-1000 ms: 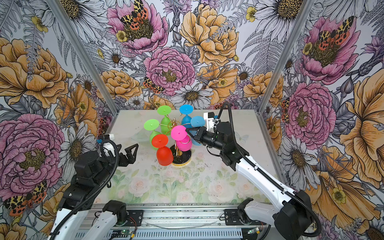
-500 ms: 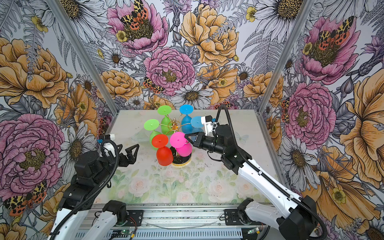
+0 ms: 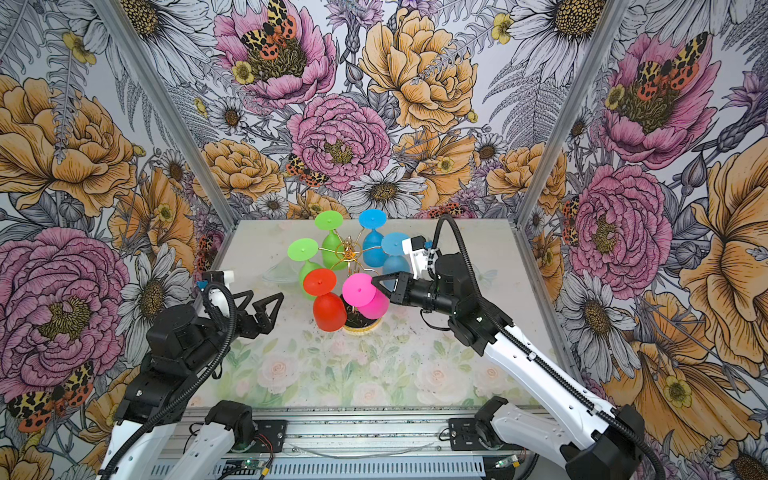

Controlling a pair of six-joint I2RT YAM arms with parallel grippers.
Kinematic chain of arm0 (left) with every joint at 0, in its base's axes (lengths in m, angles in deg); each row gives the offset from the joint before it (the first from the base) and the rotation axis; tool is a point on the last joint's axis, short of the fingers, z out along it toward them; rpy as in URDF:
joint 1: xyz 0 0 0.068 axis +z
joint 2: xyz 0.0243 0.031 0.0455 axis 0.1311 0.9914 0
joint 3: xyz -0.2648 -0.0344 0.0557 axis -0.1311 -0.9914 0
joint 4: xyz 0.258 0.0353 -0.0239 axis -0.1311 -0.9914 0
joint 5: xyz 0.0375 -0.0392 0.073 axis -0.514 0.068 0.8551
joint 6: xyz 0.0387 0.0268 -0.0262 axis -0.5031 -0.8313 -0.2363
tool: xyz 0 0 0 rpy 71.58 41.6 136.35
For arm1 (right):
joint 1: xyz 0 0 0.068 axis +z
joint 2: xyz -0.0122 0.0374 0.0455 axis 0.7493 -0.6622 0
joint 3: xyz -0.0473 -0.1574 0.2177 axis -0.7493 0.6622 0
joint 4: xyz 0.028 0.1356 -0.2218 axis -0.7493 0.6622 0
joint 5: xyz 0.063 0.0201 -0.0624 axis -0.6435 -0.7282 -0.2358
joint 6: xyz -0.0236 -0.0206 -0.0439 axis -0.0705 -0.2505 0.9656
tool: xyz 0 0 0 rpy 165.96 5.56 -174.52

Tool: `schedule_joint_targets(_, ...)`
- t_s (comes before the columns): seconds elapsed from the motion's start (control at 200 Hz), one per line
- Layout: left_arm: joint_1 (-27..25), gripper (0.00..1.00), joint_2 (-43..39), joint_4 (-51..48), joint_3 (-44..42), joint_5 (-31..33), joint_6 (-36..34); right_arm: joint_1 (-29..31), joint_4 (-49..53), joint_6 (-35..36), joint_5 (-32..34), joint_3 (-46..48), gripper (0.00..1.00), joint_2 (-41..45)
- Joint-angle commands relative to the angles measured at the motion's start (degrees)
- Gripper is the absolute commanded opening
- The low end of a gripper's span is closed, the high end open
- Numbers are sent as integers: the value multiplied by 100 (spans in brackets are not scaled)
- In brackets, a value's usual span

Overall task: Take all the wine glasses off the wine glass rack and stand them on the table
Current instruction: 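Close the right gripper on the magenta glass foot and pull it off the rack, then reach the left gripper to the magenta glass foot while the right gripper holds it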

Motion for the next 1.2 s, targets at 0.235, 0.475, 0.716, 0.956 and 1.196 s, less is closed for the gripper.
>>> schedule_joint_targets(0.235,26,99,5,-80,230,-1168,367,46,314,281,-98,192,0,535)
schedule_joint_targets(0.475,-128,97,10,-245,291,-2044,931,46,763,282,4,532,0,1177)
schedule_joint_targets(0.716,-928,92,150,-236,281,-2244,1208,43,983,510,-154,740,0,1451)
schedule_joint_targets(0.956,-2684,86,604,344,96,-1232,1521,59,991,676,-464,718,0,1460)
schedule_joint_targets(1.196,-3742,80,1321,1491,-96,-716,1941,134,975,817,-537,801,0,1443)
